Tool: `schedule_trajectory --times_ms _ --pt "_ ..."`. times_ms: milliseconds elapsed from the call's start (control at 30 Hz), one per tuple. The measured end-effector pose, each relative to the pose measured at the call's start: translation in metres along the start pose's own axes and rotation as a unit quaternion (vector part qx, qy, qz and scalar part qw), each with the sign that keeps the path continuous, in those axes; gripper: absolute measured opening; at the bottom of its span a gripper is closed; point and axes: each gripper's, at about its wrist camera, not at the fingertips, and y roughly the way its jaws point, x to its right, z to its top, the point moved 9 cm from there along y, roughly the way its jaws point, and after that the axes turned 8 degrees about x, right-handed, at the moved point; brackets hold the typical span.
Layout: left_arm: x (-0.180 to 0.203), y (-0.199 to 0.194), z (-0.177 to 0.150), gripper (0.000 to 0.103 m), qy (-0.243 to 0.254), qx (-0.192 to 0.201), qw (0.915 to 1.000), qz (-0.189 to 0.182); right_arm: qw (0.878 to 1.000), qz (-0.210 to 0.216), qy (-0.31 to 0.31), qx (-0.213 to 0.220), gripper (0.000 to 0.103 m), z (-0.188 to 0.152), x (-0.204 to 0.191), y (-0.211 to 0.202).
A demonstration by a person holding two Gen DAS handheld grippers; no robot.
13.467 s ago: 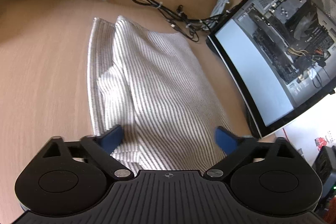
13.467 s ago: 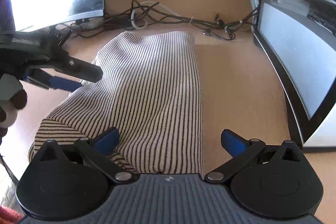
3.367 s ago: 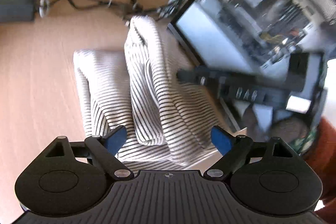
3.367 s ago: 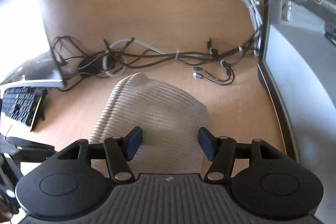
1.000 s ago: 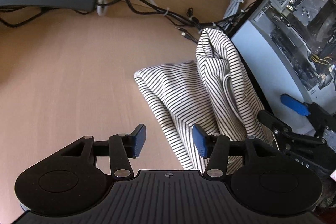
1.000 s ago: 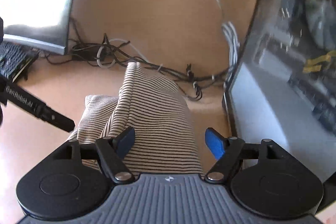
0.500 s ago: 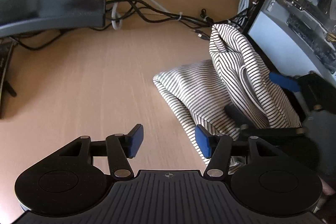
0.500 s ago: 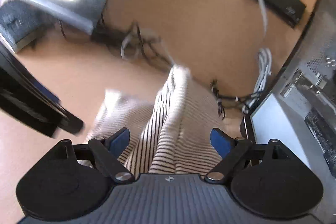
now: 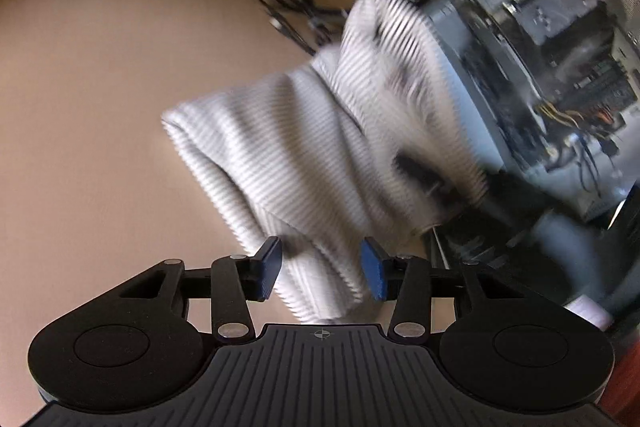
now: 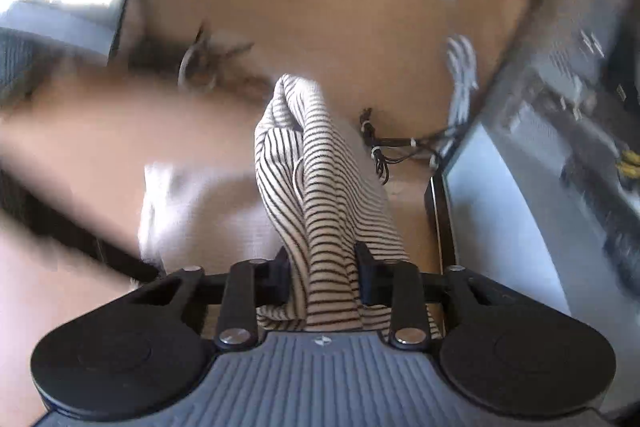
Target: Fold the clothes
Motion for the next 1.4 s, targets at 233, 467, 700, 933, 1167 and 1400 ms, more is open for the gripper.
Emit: schedule_trajectory --times_ms 233,467,700,933,1167,1400 --pt "-0.009 0.008 -0.004 0.047 -0.017 -0.007 0.9997 -0.016 0.979 0.144 0.146 -0.011 0.025 0.031 -0.014 -0.037" --pt "-0.021 -0.008 -0.009 0.045 -0.030 -0.004 0.9995 -0.004 0.973 0.169 0.144 -0.066 0.026 -0.010 -0.037 -0.007" --pt "-0.027 -0.080 0.033 0.054 0.000 0.073 0.9964 0.043 0.991 0.102 -0.078 -0.026 0.043 -0.036 -0.089 -0.008" --pt "0.053 -0.072 0.086 0.059 0.043 0.127 0.9899 -0.046 0.979 0.047 -0.200 0.005 0.052 -0.050 -0.121 -0.017" --pt "0.006 -0.019 0.063 0.046 -0.008 0.052 0.9986 -0.005 0.989 0.108 -0.105 0.002 0.059 -0.032 -0.096 -0.038" --pt "0.008 -0.026 0.059 0.046 0.030 0.046 0.9984 0.012 0.992 0.095 0.051 0.061 0.084 0.006 -0.029 -0.070"
